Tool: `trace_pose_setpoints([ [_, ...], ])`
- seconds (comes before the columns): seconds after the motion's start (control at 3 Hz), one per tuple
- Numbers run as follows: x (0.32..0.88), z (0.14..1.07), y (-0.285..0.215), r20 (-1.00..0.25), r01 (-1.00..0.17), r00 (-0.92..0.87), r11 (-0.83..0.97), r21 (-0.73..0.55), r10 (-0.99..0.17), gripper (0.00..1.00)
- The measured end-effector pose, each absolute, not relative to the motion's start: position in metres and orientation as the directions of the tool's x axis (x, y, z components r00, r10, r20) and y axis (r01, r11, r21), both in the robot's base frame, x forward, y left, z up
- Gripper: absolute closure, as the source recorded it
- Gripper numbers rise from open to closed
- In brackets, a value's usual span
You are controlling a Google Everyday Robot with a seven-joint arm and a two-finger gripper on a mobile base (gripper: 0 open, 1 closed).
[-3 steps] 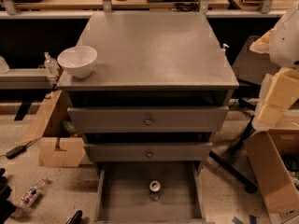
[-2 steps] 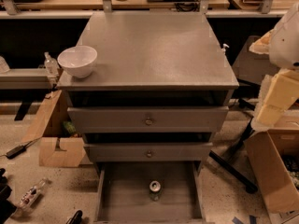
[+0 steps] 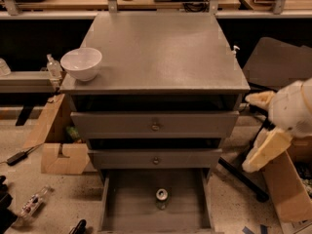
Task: Pick green can from bottom drawer and place on counter
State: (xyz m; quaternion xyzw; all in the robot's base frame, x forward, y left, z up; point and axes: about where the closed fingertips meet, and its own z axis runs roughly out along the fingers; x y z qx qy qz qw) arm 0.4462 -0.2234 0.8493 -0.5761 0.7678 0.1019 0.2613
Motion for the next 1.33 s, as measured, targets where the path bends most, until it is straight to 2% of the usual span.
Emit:
trace_pose_setpoints([
  [0.33,0.448,0.781,-0.212,-0.709,-0.927,-0.179,0.36,-0.111,-0.682,0.0],
  [0.67,0.456,0.751,-0.224,-0.827,-0.896,-0.116,0.417,-0.151,-0.55,0.0],
  [1.0,0.454,0.739,-0.227,-0.834,-0.9,-0.052,0.387,-0.2,-0.55,0.0],
  [1.33,0.454,0.734,-0.225,-0.836,-0.901,-0.053,0.387,-0.195,-0.546,0.0],
])
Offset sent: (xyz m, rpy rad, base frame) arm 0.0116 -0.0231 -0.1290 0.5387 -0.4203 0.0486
